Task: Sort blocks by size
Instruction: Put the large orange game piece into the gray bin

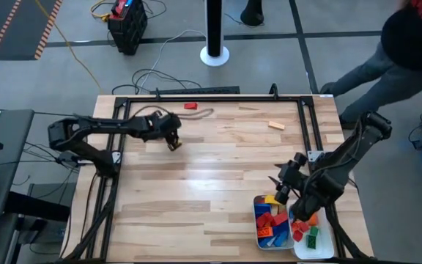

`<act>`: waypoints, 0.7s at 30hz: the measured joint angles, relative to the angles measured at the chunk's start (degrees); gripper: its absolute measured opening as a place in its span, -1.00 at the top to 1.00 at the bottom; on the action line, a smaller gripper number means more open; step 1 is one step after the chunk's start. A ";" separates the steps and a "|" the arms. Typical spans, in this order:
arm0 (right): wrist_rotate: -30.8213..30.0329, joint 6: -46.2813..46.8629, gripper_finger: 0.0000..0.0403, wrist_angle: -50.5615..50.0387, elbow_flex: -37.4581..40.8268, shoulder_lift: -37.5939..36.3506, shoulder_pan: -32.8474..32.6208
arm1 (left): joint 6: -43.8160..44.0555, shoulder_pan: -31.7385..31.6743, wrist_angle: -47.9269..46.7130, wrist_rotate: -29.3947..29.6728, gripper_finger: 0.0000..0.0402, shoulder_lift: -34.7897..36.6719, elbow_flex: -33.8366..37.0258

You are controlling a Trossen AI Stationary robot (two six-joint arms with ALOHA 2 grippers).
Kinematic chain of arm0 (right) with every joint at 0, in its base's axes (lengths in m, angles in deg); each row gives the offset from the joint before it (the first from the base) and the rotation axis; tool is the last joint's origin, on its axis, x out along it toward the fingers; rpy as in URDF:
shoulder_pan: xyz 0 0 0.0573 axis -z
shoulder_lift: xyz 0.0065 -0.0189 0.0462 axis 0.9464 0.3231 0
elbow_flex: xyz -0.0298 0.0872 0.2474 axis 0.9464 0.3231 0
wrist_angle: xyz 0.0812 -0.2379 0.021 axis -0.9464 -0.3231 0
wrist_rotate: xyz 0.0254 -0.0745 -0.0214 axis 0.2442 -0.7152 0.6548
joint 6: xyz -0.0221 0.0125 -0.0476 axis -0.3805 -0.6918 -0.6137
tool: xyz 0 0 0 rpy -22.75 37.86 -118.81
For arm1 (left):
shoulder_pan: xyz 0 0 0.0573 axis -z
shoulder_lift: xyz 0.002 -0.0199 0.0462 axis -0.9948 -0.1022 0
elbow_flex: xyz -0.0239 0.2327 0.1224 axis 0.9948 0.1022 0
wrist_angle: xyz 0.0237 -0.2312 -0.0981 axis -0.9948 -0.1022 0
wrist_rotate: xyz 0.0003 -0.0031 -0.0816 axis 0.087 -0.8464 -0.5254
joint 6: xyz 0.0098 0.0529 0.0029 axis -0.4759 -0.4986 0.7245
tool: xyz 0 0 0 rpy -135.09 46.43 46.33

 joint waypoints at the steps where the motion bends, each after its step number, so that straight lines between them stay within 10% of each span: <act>1: -0.61 -1.30 -0.26 1.87 0.93 -0.09 0.53 | 0.74 -1.98 -1.15 -0.49 -0.07 -0.02 0.00; 9: -2.28 -11.22 -0.27 12.70 4.61 0.48 4.07 | 7.05 -13.10 -8.77 -7.46 -0.10 -0.02 0.00; 21: -3.77 -13.16 -0.27 16.25 4.92 0.46 1.85 | 9.45 -13.84 -8.96 -8.86 -0.24 -0.02 4.28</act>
